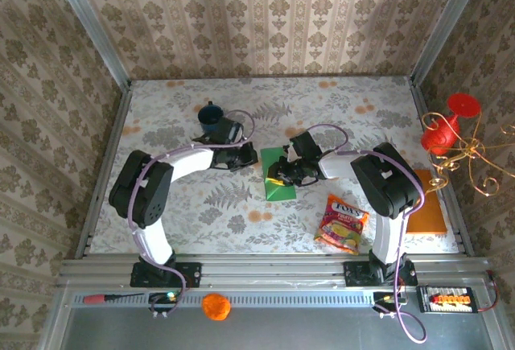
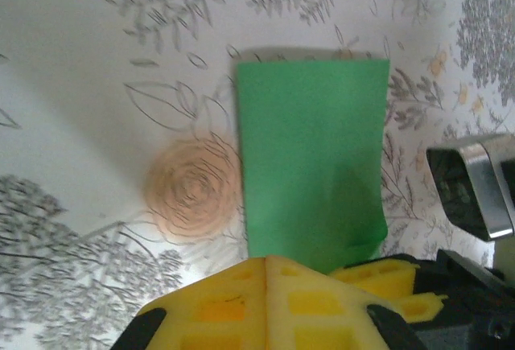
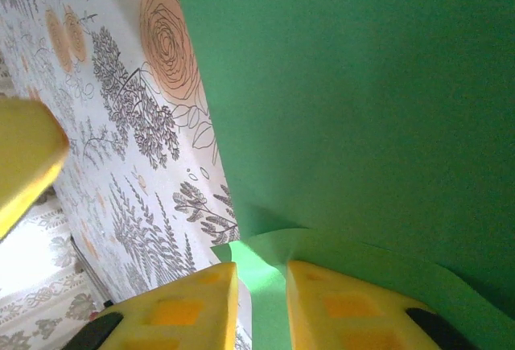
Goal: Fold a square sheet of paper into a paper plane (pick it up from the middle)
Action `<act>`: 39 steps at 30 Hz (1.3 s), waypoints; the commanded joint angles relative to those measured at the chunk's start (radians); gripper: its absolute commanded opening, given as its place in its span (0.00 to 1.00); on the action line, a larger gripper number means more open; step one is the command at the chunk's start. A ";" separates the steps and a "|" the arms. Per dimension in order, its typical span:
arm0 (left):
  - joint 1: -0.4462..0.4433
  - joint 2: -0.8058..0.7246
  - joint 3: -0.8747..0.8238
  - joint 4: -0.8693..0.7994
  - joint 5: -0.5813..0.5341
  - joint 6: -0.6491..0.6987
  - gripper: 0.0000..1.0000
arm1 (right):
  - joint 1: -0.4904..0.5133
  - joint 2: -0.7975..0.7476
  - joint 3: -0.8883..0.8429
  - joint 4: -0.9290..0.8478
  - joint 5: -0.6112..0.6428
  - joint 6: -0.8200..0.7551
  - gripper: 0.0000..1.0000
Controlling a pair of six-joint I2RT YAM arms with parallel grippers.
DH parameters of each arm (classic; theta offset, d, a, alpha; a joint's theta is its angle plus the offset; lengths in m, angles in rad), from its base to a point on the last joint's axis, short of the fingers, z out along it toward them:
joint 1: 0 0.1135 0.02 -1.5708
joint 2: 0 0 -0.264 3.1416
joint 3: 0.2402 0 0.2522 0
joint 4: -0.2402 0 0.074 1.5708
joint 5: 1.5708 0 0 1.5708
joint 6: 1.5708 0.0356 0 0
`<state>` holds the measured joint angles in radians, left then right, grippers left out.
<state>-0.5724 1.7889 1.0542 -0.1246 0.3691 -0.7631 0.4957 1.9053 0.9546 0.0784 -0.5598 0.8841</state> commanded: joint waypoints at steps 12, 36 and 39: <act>-0.093 0.046 -0.006 -0.004 0.047 -0.004 0.00 | -0.006 0.044 -0.002 -0.196 0.115 -0.029 0.00; -0.102 0.147 0.052 -0.158 -0.017 0.039 0.00 | -0.015 0.006 -0.004 -0.089 0.024 -0.008 0.00; -0.093 0.157 0.055 -0.201 -0.023 0.077 0.00 | -0.027 -0.054 0.001 -0.063 -0.002 -0.034 0.00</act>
<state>-0.6727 1.9053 1.1049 -0.2108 0.3882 -0.7410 0.4866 1.9018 0.9684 0.0254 -0.5465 0.8658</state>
